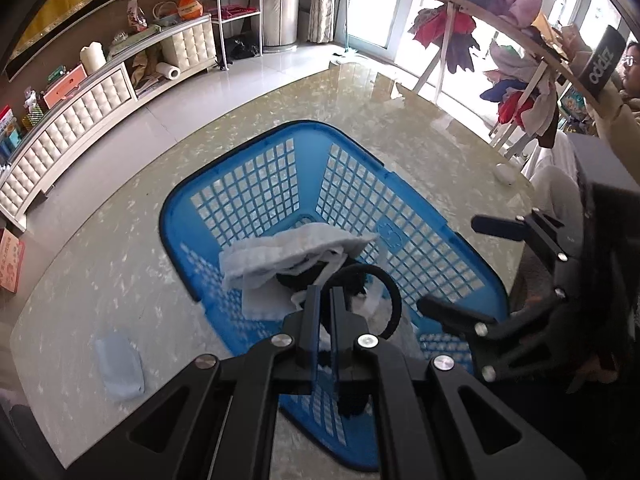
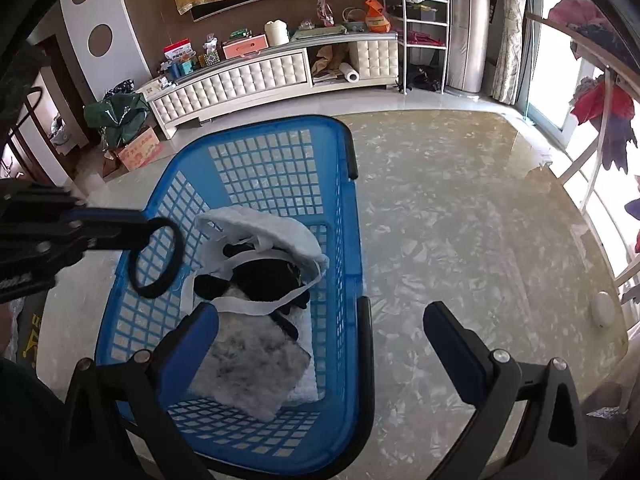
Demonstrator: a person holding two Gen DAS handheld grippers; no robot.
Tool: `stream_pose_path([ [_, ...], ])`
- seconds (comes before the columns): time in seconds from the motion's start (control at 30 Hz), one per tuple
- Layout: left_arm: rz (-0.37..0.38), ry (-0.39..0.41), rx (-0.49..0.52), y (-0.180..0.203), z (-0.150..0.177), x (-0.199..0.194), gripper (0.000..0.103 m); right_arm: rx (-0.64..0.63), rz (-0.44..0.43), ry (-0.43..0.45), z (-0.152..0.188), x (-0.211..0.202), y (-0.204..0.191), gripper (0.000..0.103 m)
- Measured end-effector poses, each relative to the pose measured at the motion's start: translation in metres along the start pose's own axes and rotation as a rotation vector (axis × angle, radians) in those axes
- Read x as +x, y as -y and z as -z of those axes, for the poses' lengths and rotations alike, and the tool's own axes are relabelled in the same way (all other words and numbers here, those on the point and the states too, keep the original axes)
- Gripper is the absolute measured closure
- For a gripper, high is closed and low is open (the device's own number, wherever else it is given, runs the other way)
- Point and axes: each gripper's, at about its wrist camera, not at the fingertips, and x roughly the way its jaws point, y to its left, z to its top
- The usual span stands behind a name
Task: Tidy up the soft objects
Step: 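Move the left gripper over the basket and release the black ring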
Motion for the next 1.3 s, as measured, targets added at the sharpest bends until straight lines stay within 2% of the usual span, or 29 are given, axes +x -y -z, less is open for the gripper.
stream_pose_path([
  [0.3, -0.018, -0.051, -0.002, -0.003, -0.006, 0.038, 0.100, 0.007, 0.000, -0.022, 0.002, 0.007, 0.004, 0.000],
  [0.5, -0.041, -0.069, -0.007, -0.007, -0.007, 0.050, 0.100, 0.022, 0.006, -0.044, 0.004, 0.010, 0.007, 0.000],
  [0.6, -0.037, -0.070, -0.006, -0.010, -0.007, 0.053, 0.097, 0.031, 0.004, -0.045, 0.005, 0.009, 0.008, 0.000],
  [0.67, -0.043, -0.068, 0.003, -0.010, -0.007, 0.052, 0.090, 0.034, 0.006, -0.041, 0.005, 0.008, 0.009, 0.000],
  [0.73, -0.060, -0.064, 0.019, -0.007, -0.006, 0.051, 0.074, 0.035, 0.006, -0.040, 0.005, 0.007, 0.009, 0.000],
  [0.9, -0.101, -0.042, 0.058, -0.001, -0.005, 0.045, 0.054, 0.039, 0.009, -0.044, 0.006, 0.008, 0.013, 0.000],
  [1.07, -0.105, -0.017, 0.065, 0.002, -0.002, 0.032, 0.037, 0.037, 0.011, -0.036, 0.006, 0.008, 0.011, 0.000],
  [1.13, -0.109, -0.002, 0.060, 0.003, 0.000, 0.022, 0.021, 0.035, 0.017, -0.038, 0.006, 0.009, 0.011, 0.000],
  [1.17, -0.117, 0.011, 0.060, 0.003, 0.002, 0.017, 0.018, 0.037, 0.017, -0.037, 0.006, 0.009, 0.011, 0.000],
  [1.3, -0.135, 0.034, 0.048, 0.004, 0.012, -0.004, 0.018, 0.049, 0.024, -0.028, 0.005, 0.005, 0.008, 0.000],
])
